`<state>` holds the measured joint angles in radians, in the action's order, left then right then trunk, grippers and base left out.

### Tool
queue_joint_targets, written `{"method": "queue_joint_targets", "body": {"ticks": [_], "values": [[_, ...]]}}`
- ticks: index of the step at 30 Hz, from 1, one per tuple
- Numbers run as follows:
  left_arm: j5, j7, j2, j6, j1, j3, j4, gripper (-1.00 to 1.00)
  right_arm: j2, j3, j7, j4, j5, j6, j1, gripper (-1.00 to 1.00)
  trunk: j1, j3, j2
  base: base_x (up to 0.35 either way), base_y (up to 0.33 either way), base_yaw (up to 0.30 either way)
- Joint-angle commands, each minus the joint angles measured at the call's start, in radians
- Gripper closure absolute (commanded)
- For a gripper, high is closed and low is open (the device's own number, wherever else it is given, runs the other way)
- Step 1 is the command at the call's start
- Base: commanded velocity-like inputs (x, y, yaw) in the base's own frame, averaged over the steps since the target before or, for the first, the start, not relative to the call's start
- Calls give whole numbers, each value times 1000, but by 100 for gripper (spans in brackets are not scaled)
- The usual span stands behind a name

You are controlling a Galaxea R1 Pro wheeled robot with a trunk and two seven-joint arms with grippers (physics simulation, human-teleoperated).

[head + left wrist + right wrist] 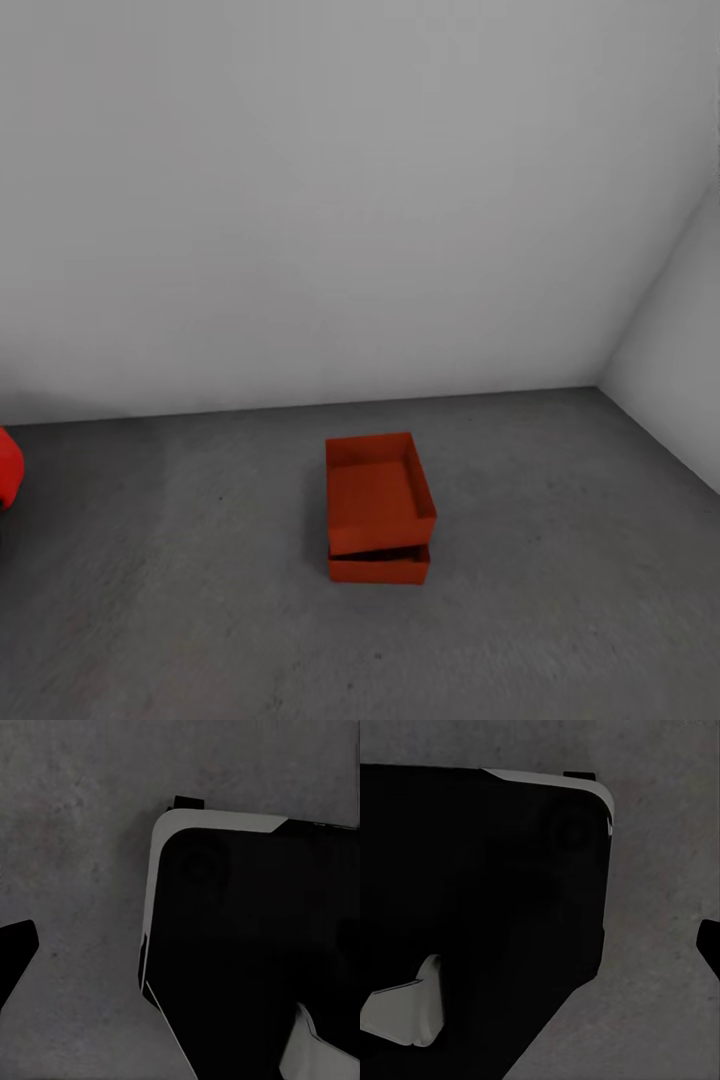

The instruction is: Move the two storage containers from the living room to the garage. In the garage, place one container on the floor and stack the other container on top of it (either order is fine).

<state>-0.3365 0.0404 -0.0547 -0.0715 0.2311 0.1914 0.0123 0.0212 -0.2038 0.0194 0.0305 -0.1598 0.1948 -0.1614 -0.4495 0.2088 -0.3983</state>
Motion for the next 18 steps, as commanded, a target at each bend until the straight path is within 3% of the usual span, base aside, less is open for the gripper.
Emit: {"method": "queue_joint_targets", "body": {"ticks": [1,18], "values": [[-10,4,-1,-4,1,8,0,-100,0,-8,2,3,-10,6,-1,-100,-1,0,-2,0,0,0],[-9,4,-2,-7,1,8,3,-100,2,-8,4,3,-10,6,-1,-100,-1,-28,-2,0,0,0]]}}
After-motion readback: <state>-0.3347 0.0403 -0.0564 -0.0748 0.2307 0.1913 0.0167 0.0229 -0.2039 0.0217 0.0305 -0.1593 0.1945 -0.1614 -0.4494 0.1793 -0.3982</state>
